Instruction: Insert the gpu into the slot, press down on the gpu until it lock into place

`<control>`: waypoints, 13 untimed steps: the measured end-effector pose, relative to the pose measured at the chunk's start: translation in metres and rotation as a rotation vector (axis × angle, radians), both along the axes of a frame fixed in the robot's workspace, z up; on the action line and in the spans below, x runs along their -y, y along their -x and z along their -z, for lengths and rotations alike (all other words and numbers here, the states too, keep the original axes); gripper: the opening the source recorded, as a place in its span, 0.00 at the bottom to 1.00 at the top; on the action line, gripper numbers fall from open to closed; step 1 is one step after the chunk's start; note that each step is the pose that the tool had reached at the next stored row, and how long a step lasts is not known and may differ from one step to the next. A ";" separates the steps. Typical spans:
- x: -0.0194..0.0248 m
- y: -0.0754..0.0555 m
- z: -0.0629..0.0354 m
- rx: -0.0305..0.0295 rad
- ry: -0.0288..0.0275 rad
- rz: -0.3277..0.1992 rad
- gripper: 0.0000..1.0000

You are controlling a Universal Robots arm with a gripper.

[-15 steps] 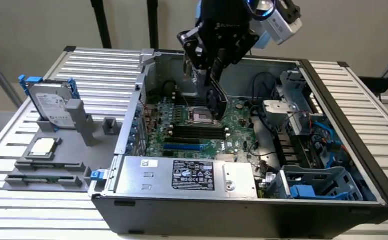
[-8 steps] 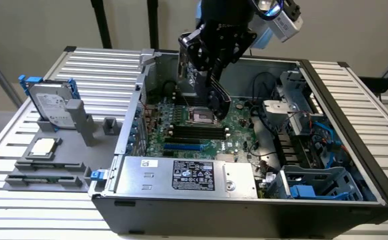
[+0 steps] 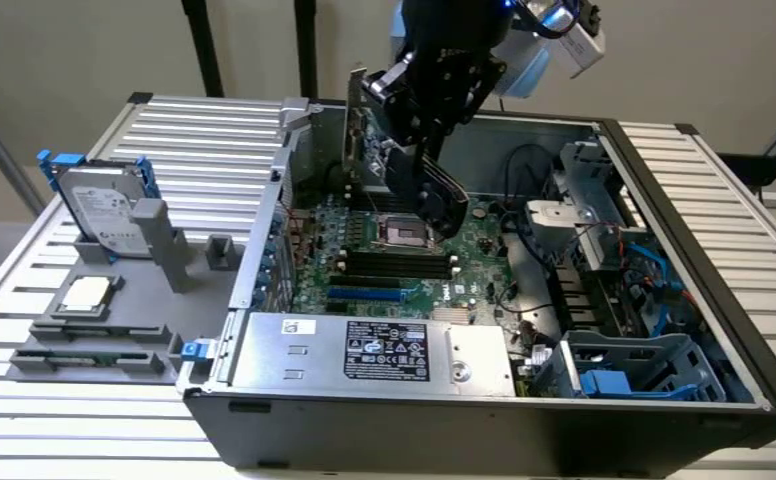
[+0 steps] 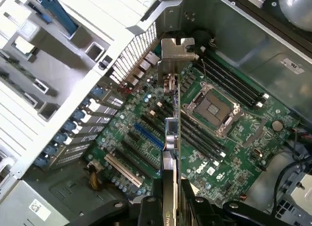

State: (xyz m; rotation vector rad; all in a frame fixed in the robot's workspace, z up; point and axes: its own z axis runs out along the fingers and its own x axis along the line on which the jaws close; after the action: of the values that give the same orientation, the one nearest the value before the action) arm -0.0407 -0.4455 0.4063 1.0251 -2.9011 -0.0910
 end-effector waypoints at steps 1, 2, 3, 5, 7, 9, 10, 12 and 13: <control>0.0000 0.000 0.0000 0.0000 -0.0001 -0.018 0.26; 0.0000 0.000 0.0000 0.0000 0.0000 -0.036 0.26; 0.0000 0.000 0.0000 0.0000 0.0000 -0.054 0.26; 0.0000 0.000 0.0000 -0.0001 0.0000 -0.091 0.26; 0.0000 0.000 0.0000 0.0000 -0.0002 -0.128 0.26; 0.0000 0.000 0.0000 0.0000 -0.0003 -0.164 0.26; 0.0000 0.000 0.0000 0.0000 -0.0006 -0.182 0.26; 0.0000 0.000 -0.0001 0.0001 -0.0018 -0.216 0.26; 0.0000 0.000 0.0000 0.0003 -0.0032 -0.233 0.26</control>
State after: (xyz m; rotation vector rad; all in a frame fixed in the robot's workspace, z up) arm -0.0407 -0.4455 0.4063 1.3530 -2.7581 -0.0834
